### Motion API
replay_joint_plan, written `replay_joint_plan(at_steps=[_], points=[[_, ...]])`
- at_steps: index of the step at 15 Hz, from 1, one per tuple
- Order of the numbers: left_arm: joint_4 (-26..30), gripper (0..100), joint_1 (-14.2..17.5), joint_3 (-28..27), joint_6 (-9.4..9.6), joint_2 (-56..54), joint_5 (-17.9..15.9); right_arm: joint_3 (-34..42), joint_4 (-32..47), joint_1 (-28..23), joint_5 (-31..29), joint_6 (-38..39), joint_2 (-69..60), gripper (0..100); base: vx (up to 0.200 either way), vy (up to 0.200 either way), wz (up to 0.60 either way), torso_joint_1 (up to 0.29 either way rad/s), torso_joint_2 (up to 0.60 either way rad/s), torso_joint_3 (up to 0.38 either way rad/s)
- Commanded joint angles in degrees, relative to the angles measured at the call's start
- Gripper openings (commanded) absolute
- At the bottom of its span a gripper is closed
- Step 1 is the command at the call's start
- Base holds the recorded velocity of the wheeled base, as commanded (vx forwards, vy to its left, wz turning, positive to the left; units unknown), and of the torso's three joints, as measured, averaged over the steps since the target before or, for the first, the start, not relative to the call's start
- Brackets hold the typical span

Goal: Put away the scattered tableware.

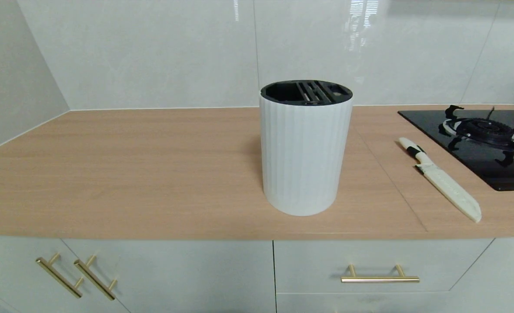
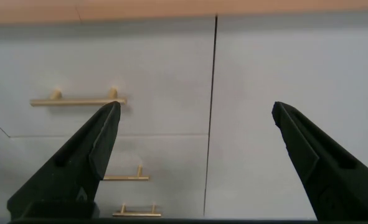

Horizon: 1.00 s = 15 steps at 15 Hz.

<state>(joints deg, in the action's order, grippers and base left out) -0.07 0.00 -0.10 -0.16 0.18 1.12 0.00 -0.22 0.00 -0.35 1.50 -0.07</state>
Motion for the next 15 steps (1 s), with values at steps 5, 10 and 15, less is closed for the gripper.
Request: replay_joint_plan(at_steps=[5, 10, 15], points=[[0.0, 100, 0.0, 0.0, -0.02, 0.0, 0.0, 0.0, 0.0, 0.0, 0.0, 0.0, 0.1, 100, 0.000, 0.000, 0.00, 0.200, -0.48, -0.289], [0.0, 100, 0.0, 0.0, -0.02, 0.0, 0.0, 0.0, 0.0, 0.0, 0.0, 0.0, 0.1, 100, 0.000, 0.000, 0.00, 0.220, -0.51, -0.287], [0.1, 100, 0.0, 0.0, -0.02, 0.0, 0.0, 0.0, 0.0, 0.0, 0.0, 0.0, 0.1, 100, 0.000, 0.000, 0.00, 0.248, -0.54, -0.300]])
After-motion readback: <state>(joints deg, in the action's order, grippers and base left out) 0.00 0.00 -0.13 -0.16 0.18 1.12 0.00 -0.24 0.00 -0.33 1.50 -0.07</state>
